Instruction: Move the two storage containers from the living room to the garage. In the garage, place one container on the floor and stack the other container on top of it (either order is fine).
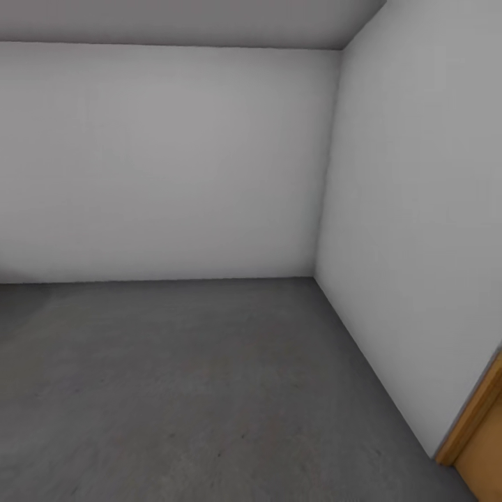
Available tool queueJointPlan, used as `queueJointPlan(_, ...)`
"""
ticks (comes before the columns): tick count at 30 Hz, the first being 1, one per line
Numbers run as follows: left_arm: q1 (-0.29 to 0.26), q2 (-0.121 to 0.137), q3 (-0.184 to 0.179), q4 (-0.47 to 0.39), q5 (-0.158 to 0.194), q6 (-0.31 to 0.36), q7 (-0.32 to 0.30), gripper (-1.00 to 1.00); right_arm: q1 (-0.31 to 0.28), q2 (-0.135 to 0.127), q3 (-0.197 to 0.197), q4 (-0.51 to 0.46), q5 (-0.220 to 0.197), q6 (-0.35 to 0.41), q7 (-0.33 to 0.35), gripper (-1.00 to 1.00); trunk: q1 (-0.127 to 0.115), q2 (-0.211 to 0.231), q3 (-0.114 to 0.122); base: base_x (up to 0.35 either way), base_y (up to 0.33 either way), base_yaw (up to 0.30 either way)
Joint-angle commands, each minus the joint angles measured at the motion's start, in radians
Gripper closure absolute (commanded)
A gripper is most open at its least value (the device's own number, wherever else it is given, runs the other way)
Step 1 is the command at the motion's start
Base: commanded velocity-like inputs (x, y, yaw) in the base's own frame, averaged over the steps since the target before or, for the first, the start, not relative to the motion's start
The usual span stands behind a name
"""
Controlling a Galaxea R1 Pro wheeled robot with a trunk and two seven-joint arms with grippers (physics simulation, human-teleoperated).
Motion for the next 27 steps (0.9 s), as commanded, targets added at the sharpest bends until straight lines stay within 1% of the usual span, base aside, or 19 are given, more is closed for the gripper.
queueJointPlan(1, 0.0, 0.0, 0.0, 0.0, 0.0, -0.003, 0.0, -1.0, 0.0, 0.0, 0.0, 0.0, -0.002, -0.003, 0.0, -1.0, 0.0, 0.0, -0.001, 0.0, 0.0, -0.296)
queueJointPlan(27, 0.0, 0.0, 0.0, 0.0, 0.0, -0.002, 0.0, -1.0, 0.0, -0.004, -0.003, 0.0, -0.002, -0.006, -0.001, -1.0, 0.0, 0.0, -0.001, 0.0, 0.0, -0.296)
